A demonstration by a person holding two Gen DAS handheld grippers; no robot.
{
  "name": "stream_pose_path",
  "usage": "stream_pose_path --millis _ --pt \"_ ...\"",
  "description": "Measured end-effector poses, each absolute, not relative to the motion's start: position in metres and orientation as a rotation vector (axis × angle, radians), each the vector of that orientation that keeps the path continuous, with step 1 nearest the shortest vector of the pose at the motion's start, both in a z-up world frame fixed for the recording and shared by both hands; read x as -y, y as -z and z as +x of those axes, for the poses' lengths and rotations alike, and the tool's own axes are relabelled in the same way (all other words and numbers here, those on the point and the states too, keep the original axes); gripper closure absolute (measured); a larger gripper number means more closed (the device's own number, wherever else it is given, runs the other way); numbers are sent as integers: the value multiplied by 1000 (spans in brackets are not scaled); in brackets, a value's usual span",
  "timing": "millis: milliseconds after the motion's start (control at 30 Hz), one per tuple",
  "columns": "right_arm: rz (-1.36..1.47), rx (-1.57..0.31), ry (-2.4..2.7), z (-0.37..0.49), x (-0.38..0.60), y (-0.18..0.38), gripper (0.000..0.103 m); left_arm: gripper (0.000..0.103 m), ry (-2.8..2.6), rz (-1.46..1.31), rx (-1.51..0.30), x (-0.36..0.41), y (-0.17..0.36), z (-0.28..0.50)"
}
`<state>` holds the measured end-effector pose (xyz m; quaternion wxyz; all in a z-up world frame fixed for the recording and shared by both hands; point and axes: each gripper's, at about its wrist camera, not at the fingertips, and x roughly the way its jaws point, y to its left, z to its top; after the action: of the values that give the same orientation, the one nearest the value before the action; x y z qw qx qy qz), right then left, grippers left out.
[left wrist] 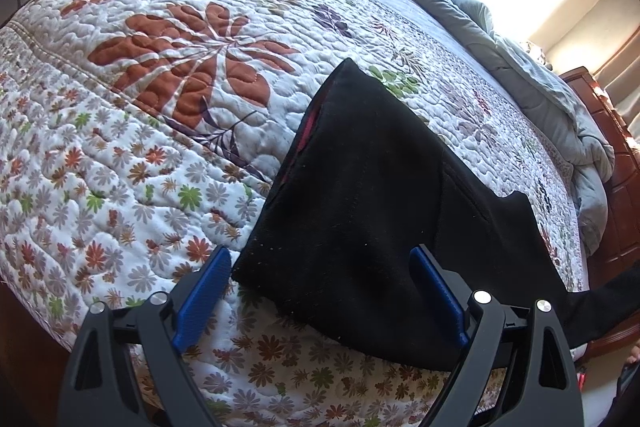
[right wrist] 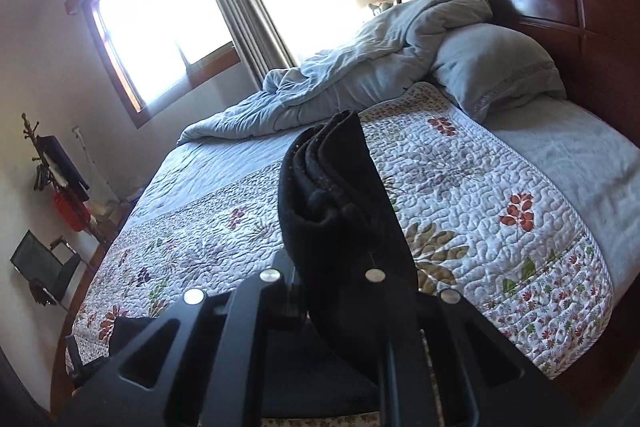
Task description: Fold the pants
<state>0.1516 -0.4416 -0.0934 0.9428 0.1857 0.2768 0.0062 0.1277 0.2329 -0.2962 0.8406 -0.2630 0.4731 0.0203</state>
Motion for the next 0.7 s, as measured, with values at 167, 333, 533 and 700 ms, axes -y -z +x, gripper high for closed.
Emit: stream_pose_path --millis 167,333,533,700 --pt "335 -566 -40 155 418 83 93 12 -40 -562 -992 -238 295 124" --pt "294 -578 -63 160 395 80 93 12 -35 -572 -985 -245 295 119" --pt "217 -599 -87 163 365 82 93 12 -28 -584 -979 -254 296 115" --pt "160 -617 -109 168 341 86 93 12 -25 -596 -972 -262 295 110"
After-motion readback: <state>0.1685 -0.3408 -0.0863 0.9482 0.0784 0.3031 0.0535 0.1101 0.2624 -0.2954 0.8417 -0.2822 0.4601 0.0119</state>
